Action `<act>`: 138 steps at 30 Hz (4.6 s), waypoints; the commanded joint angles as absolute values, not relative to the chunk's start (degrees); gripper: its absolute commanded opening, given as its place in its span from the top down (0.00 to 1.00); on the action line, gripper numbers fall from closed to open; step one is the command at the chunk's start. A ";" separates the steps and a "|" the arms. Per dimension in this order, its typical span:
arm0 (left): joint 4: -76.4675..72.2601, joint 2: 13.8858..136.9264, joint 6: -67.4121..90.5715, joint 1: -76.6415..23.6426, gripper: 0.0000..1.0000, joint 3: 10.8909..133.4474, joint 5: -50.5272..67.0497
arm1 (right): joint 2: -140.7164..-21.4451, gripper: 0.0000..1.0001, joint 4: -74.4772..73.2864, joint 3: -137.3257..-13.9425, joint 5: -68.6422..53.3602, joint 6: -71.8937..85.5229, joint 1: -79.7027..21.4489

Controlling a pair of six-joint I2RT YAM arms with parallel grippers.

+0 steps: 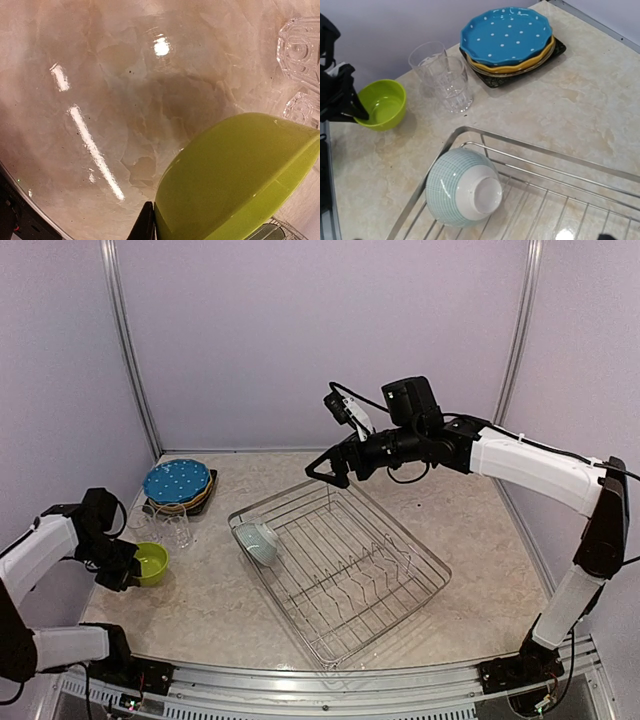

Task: Unload the mixed dishes from the dish rack
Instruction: Place the bowl at the center of the board, then grab the bowl from the dish rack.

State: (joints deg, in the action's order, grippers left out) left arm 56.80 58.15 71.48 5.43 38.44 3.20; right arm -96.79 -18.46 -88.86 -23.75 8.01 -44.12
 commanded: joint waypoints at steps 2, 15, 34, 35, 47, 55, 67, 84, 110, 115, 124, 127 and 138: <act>49.09 63.37 66.16 8.60 0.88 37.63 7.73 | -94.75 0.01 -18.54 -87.73 -23.31 8.48 -43.69; 44.69 70.42 65.37 11.59 0.91 37.45 7.92 | -94.41 0.01 -19.09 -87.37 -22.48 8.31 -43.67; 54.41 60.00 65.29 13.12 0.41 40.18 5.23 | -96.81 0.01 -22.34 -87.67 -21.91 6.99 -43.68; 55.69 58.84 64.93 13.11 0.39 41.02 4.89 | -97.32 0.01 -22.70 -87.94 -22.14 6.95 -43.68; 62.67 53.63 51.54 6.31 0.32 58.04 1.03 | -102.74 0.04 -26.19 -92.81 -25.65 7.20 -43.68; 63.90 64.87 37.49 -11.03 0.24 76.85 -2.35 | -103.05 0.03 -24.77 -92.90 -29.35 8.98 -42.76; 70.55 91.31 20.24 -33.60 0.20 99.63 -7.66 | -96.43 0.02 -21.49 -85.29 -30.12 12.70 -35.36; 78.19 114.36 5.85 -42.53 0.21 112.71 -8.11 | -88.90 0.01 -19.52 -76.87 -28.87 14.55 -30.80; 69.98 124.57 -4.26 -43.76 0.31 109.08 -6.14 | -87.35 0.01 -18.42 -73.82 -28.48 15.89 -30.25; 69.68 124.49 -4.81 -43.95 0.32 107.68 -6.85 | -87.37 0.01 -18.26 -73.83 -28.56 15.86 -30.24; 68.72 124.01 -6.01 -43.95 0.40 106.08 -9.28 | -87.54 0.01 -18.24 -73.73 -28.31 15.56 -30.28; 68.72 123.94 -6.36 -43.95 0.45 106.08 -9.72 | -87.54 0.01 -18.36 -73.65 -28.30 15.48 -30.15; 68.84 122.55 -5.10 -43.92 0.67 108.87 -8.71 | -87.92 0.02 -18.17 -73.55 -28.48 15.56 -30.15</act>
